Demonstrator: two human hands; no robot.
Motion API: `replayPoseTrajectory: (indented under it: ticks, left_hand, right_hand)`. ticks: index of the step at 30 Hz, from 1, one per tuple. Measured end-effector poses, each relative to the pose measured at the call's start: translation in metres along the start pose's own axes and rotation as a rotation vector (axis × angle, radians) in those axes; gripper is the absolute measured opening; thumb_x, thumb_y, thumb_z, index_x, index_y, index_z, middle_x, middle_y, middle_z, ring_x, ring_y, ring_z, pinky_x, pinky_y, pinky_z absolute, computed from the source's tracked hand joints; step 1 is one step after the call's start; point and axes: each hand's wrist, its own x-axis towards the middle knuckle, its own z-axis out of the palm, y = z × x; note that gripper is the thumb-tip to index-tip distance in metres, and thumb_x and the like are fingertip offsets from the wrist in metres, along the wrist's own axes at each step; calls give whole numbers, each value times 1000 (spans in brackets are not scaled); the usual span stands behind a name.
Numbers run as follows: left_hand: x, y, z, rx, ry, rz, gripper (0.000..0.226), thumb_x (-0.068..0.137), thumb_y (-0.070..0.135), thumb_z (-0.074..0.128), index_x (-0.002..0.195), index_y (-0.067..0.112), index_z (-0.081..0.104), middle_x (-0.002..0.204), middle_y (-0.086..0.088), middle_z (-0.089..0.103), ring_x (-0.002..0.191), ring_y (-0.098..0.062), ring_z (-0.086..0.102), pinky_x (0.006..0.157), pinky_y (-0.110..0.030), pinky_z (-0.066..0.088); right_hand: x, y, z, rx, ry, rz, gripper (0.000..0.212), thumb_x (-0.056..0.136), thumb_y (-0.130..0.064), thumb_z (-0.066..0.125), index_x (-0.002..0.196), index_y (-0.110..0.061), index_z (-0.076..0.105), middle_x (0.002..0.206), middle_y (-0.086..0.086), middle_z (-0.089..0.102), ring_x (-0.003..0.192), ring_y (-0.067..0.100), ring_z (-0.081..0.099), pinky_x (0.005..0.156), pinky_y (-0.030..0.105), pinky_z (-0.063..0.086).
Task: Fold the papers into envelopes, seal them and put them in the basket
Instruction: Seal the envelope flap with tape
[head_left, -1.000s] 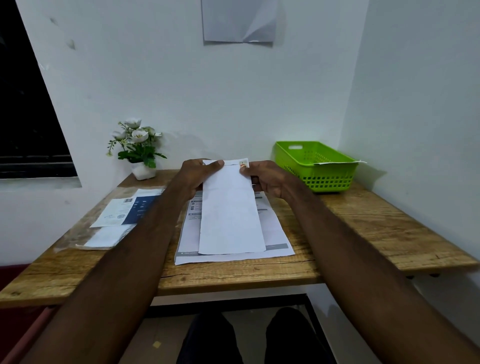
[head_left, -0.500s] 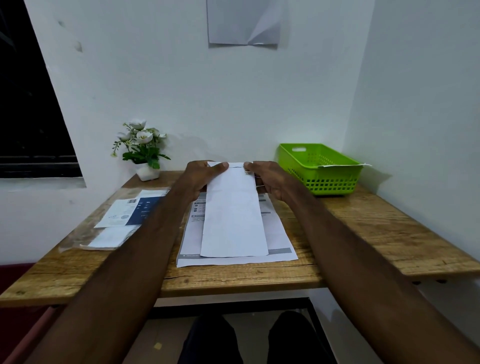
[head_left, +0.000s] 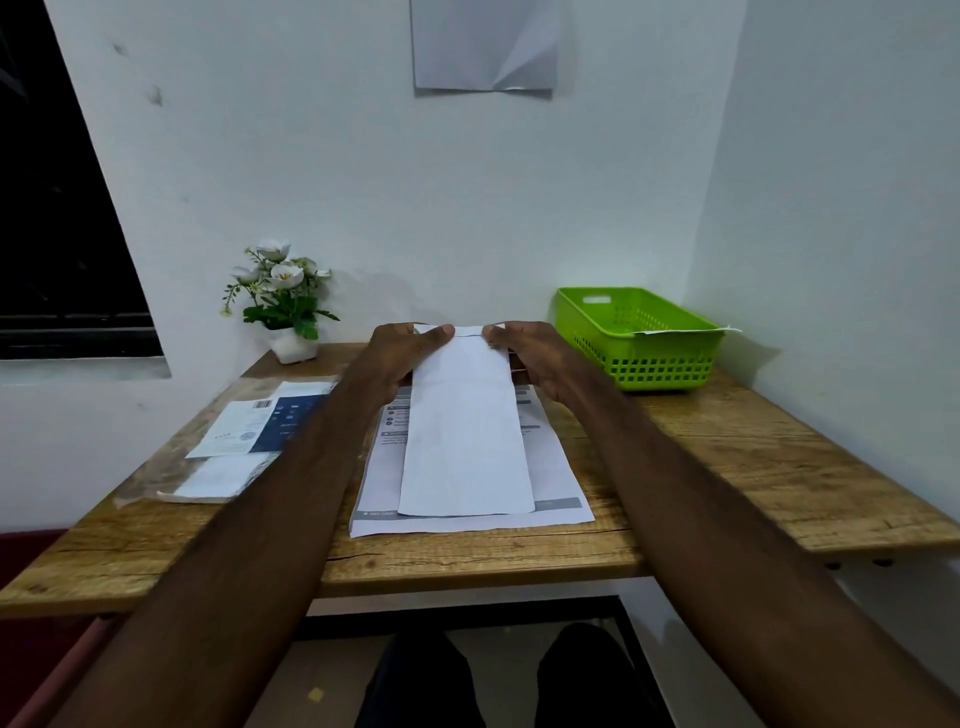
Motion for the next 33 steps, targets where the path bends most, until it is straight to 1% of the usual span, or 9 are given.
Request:
replayPoseTrajectory:
  ticks: [3, 9, 13, 14, 17, 19, 23, 28, 33]
  left_hand:
    - [0, -1, 1, -11, -11, 5, 46, 76, 33, 91, 104, -1, 75, 98, -14, 79, 81, -25, 76, 81, -48, 64]
    - [0, 0, 1, 17, -13, 10, 40, 75, 35, 91, 96, 4, 76, 92, -11, 79, 79, -24, 76, 75, -43, 65]
    - [-1, 0, -1, 3, -4, 9, 37, 74, 38, 92, 86, 8, 72, 80, -7, 79, 71, -21, 75, 73, -42, 64]
    - [-1, 1, -1, -3, -4, 5, 37, 74, 38, 91, 85, 9, 71, 77, -4, 78, 68, -20, 75, 71, -40, 64]
    - [-1, 1, 0, -27, -9, 1, 34, 77, 37, 89, 82, 11, 67, 70, -1, 77, 64, -17, 74, 60, -35, 63]
    - [-2, 2, 0, -34, -11, 2, 32, 79, 36, 88, 80, 12, 67, 70, -1, 76, 62, -16, 74, 58, -33, 61]
    - [-1, 2, 0, -35, -16, -10, 32, 83, 37, 85, 87, 10, 68, 85, -8, 77, 69, -20, 74, 68, -38, 64]
    - [-4, 3, 6, -50, -84, -12, 32, 93, 37, 75, 101, 8, 69, 104, -14, 76, 87, -27, 74, 88, -48, 61]
    - [-7, 6, 11, -35, -126, -8, 28, 98, 38, 67, 99, 11, 70, 103, -12, 76, 89, -27, 72, 91, -48, 58]
  right_hand:
    - [0, 1, 0, 1, 10, -26, 24, 96, -20, 69, 111, -2, 75, 97, 14, 73, 81, 26, 70, 67, 31, 59]
    - [-1, -2, 0, 24, 14, -13, 24, 96, -16, 68, 112, 1, 73, 98, 16, 71, 80, 27, 69, 65, 31, 60]
    - [-3, -5, -7, 12, -109, 58, 34, 96, -21, 69, 122, 1, 69, 111, 19, 74, 91, 28, 72, 83, 40, 62]
    - [-4, -5, -9, 6, -138, 67, 33, 97, -19, 69, 124, 0, 69, 112, 17, 74, 92, 27, 73, 84, 40, 62]
    - [-6, -5, -8, 11, -185, 77, 31, 100, -15, 64, 128, -1, 67, 108, 12, 74, 86, 20, 74, 72, 32, 62]
    - [-6, -6, -7, 14, -187, 80, 30, 101, -14, 62, 128, -1, 66, 109, 11, 74, 87, 19, 75, 72, 32, 63]
    - [-5, -5, -6, 8, -126, 77, 29, 97, -18, 69, 122, -4, 71, 108, 12, 76, 89, 22, 74, 74, 34, 62]
    - [-4, -4, 6, 54, 60, 20, 29, 78, -34, 88, 90, -11, 76, 84, 6, 77, 67, 18, 72, 54, 24, 55]
    - [-8, -3, 14, 49, 103, -56, 30, 85, -20, 83, 108, -2, 77, 95, 14, 77, 74, 20, 71, 57, 23, 57]
